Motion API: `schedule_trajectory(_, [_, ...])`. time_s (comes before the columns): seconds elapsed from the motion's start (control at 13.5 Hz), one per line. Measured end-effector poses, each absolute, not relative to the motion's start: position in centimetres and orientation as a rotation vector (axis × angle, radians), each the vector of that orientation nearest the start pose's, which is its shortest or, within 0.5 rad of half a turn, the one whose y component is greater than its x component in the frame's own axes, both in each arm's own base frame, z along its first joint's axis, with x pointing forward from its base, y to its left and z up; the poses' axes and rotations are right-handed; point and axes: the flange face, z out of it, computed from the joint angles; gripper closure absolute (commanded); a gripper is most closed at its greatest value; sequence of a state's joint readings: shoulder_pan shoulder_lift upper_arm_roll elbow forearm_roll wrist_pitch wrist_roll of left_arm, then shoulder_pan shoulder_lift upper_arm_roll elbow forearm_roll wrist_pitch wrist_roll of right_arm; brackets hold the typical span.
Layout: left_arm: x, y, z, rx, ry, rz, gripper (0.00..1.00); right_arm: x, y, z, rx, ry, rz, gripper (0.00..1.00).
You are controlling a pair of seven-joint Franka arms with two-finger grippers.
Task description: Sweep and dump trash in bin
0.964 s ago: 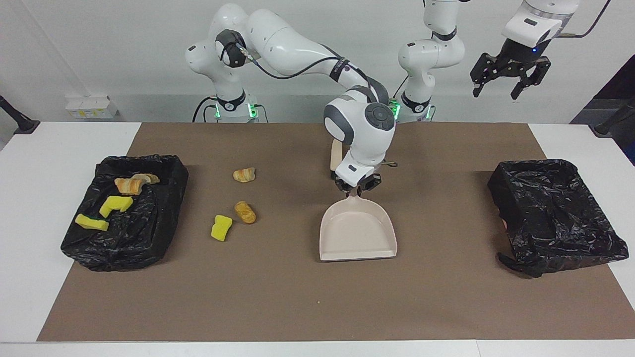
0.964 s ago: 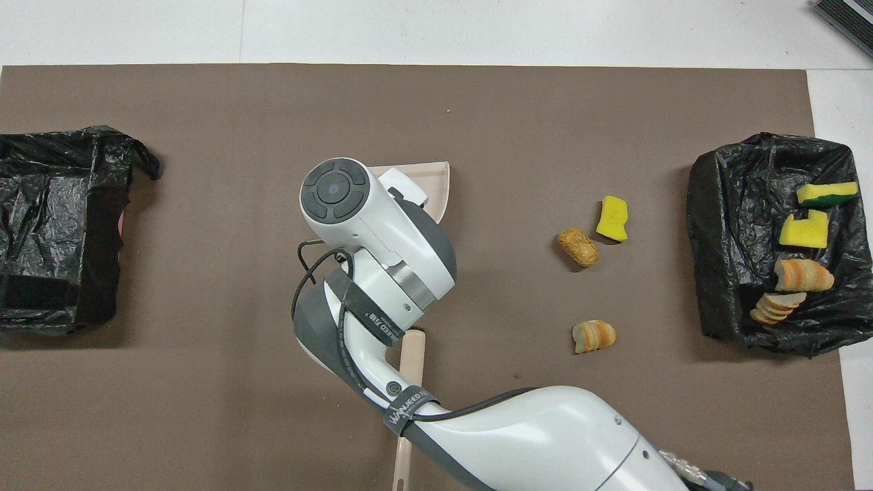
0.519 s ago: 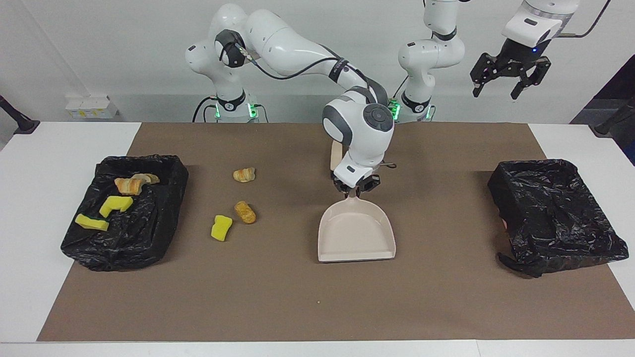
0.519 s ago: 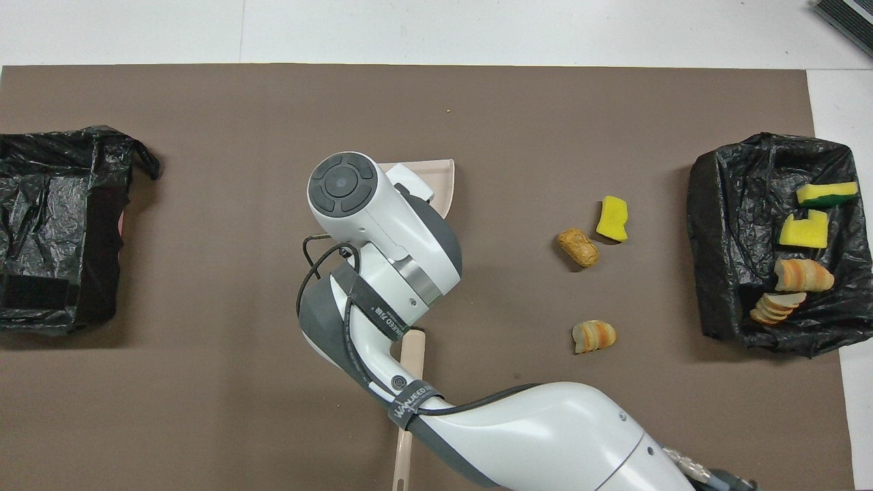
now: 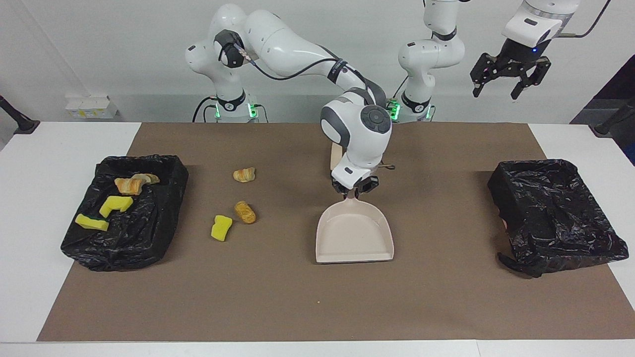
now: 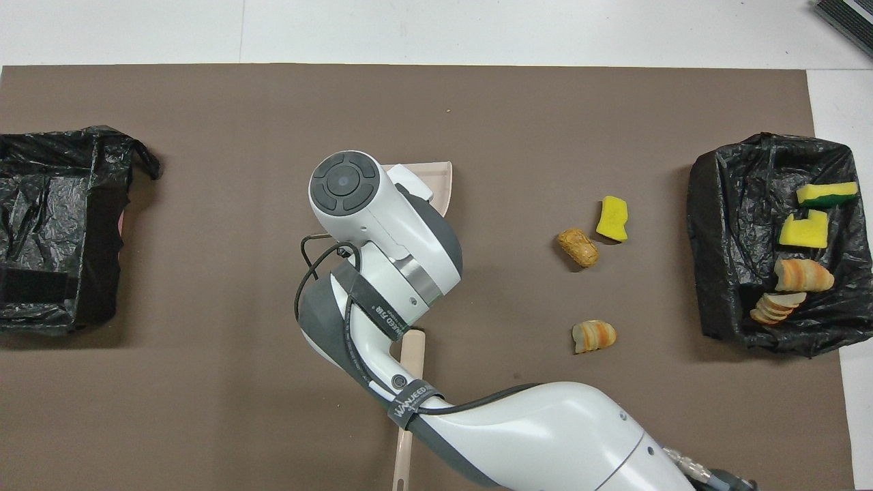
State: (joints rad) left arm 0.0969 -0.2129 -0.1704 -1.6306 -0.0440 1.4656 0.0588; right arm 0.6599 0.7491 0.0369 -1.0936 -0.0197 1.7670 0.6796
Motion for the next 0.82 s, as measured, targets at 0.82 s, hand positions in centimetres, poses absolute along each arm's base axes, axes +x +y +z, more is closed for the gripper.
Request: schedule_trajectory(0.82, [47.3,-5.1,69.5,-3.142,0.212,-0.078,0.00,57.7,46.3,41.3,-3.148,-0.001,0.060,0.37])
